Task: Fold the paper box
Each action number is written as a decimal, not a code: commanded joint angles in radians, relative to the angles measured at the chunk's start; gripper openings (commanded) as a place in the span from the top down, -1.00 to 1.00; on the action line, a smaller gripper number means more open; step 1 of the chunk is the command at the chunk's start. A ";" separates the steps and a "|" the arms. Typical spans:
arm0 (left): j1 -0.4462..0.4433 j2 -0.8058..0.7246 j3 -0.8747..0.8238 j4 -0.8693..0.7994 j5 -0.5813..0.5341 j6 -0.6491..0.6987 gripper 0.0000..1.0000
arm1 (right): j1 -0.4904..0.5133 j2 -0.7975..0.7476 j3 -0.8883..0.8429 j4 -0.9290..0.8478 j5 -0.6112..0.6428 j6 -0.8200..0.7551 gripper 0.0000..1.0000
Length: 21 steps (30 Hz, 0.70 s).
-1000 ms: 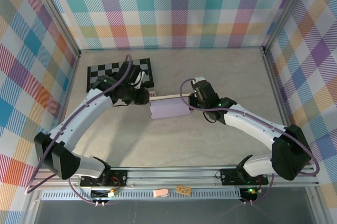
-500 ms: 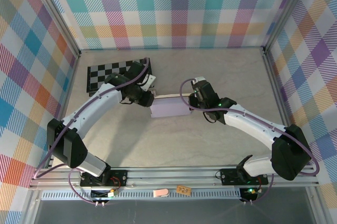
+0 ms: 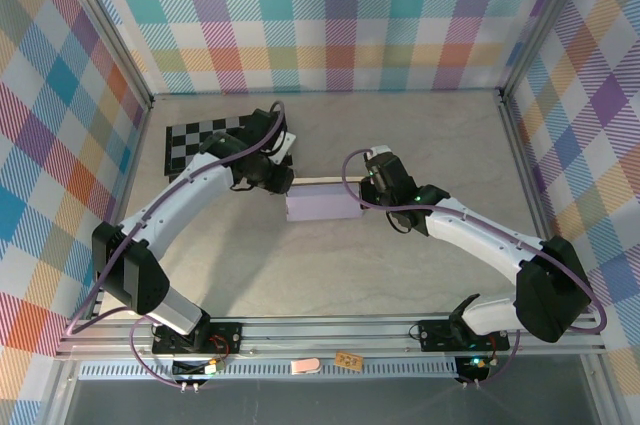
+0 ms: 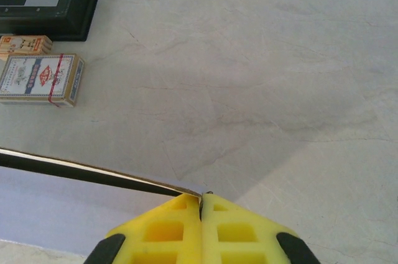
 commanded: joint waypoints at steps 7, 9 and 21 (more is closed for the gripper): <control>0.018 -0.012 -0.013 -0.001 0.053 0.002 0.19 | 0.006 0.029 -0.006 -0.114 -0.008 0.010 1.00; 0.018 0.004 -0.013 0.003 0.078 0.006 0.25 | 0.005 0.031 -0.005 -0.113 -0.007 0.011 1.00; 0.018 0.043 -0.009 -0.018 0.094 0.018 0.42 | 0.006 0.030 -0.005 -0.118 -0.002 0.012 1.00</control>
